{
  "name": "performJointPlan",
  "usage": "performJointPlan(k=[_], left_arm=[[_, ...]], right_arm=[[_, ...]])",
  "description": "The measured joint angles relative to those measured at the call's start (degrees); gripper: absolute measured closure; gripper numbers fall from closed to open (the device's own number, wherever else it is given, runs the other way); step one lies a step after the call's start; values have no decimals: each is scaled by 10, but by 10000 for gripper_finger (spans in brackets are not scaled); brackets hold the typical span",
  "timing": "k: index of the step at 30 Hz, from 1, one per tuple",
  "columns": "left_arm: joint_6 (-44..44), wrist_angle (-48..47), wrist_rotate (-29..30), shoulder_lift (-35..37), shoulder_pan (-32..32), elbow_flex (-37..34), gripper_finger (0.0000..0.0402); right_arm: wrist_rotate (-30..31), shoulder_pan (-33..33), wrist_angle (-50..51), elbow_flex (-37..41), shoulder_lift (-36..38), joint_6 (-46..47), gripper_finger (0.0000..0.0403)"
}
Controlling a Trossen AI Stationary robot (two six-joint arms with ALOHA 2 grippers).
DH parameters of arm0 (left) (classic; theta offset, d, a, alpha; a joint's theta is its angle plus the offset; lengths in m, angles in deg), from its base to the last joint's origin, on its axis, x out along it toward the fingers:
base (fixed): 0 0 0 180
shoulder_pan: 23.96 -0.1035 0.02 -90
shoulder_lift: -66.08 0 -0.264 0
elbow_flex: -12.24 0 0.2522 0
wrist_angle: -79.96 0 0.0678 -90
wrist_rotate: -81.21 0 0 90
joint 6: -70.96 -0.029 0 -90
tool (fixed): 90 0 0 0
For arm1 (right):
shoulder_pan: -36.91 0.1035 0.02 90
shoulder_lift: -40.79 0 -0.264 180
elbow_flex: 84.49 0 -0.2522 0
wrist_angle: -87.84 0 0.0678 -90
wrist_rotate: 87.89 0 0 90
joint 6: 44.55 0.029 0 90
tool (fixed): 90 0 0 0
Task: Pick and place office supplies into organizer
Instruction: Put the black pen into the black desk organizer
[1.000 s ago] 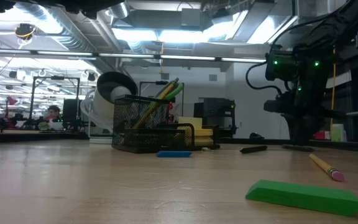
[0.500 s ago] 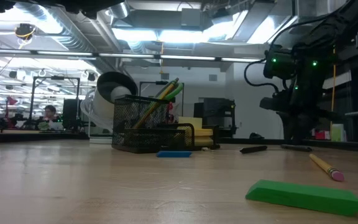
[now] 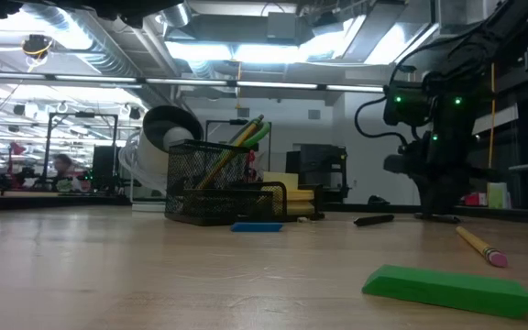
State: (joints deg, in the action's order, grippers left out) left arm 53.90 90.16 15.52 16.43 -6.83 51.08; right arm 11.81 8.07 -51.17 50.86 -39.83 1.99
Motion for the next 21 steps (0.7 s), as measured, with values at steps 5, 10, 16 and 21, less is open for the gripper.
performJointPlan(k=[5,10,16,21], left_arm=[[0,0,0,0,0,0,400],[0,0,0,0,0,0,400],[0,0,0,0,0,0,400],[0,0,0,0,0,0,400]], right_arm=[[1,0,5,0,0,-35,336],[1,0,6,0,0,-64,373],[1,0,6,1,0,-79,365],[7,0,9,-4,-2,-85,372]])
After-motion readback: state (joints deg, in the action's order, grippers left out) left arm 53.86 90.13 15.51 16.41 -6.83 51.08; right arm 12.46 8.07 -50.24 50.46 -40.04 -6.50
